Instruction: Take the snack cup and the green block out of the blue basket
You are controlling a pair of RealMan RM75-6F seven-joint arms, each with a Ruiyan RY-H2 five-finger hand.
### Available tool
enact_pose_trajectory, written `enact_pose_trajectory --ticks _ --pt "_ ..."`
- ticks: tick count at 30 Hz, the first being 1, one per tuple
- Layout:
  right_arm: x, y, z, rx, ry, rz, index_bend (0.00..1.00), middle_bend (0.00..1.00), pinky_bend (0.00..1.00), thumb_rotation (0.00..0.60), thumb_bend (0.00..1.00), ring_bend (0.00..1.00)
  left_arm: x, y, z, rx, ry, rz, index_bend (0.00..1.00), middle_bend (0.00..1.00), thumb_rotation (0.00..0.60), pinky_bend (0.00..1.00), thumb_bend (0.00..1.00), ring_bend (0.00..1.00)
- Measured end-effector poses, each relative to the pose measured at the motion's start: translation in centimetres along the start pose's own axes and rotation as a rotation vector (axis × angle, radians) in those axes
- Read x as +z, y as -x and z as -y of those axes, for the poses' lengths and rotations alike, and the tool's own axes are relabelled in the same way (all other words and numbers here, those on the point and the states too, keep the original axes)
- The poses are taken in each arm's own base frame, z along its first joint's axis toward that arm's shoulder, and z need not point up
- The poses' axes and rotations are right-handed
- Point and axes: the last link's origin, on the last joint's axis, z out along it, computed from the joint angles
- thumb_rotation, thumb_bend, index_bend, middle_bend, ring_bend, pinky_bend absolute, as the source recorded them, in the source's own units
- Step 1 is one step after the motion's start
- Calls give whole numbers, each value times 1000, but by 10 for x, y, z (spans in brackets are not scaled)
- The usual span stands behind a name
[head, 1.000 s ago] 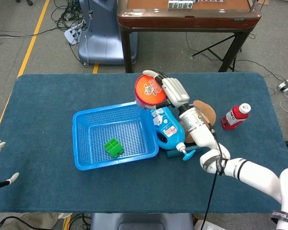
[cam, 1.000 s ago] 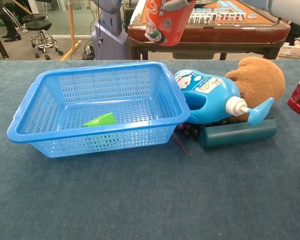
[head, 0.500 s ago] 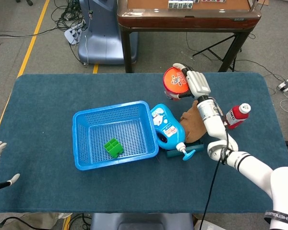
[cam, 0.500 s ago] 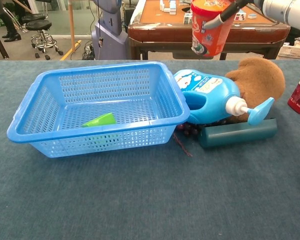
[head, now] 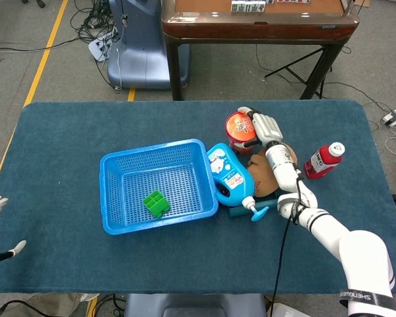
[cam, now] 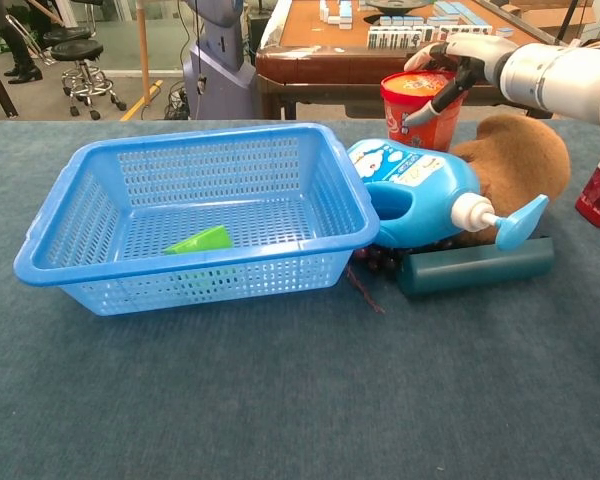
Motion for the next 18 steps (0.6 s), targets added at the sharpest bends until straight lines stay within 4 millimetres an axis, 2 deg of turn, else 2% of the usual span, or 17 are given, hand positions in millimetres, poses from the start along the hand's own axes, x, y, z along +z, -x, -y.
enact_pose_trajectory --ticks 3,7,12,18 --pt "-1 -2 -1 -8 -2 13 0 9 112 600 277 1 1 0 0 -1 0 -2 105 58 600 132 189 82" --pt "-4 -10 0 -15 -20 21 0 0 38 600 278 0 2 0 -2 -2 7 -1 104 58 600 132 188 82" --pt "-13 -22 -1 -22 -51 10 0 0 33 600 278 0 5 0 -4 0 21 4 104 58 600 132 188 82" --pt "-39 -39 -2 -49 -128 -40 0 3 33 600 278 0 10 -3 -9 6 51 0 105 58 600 132 188 82"
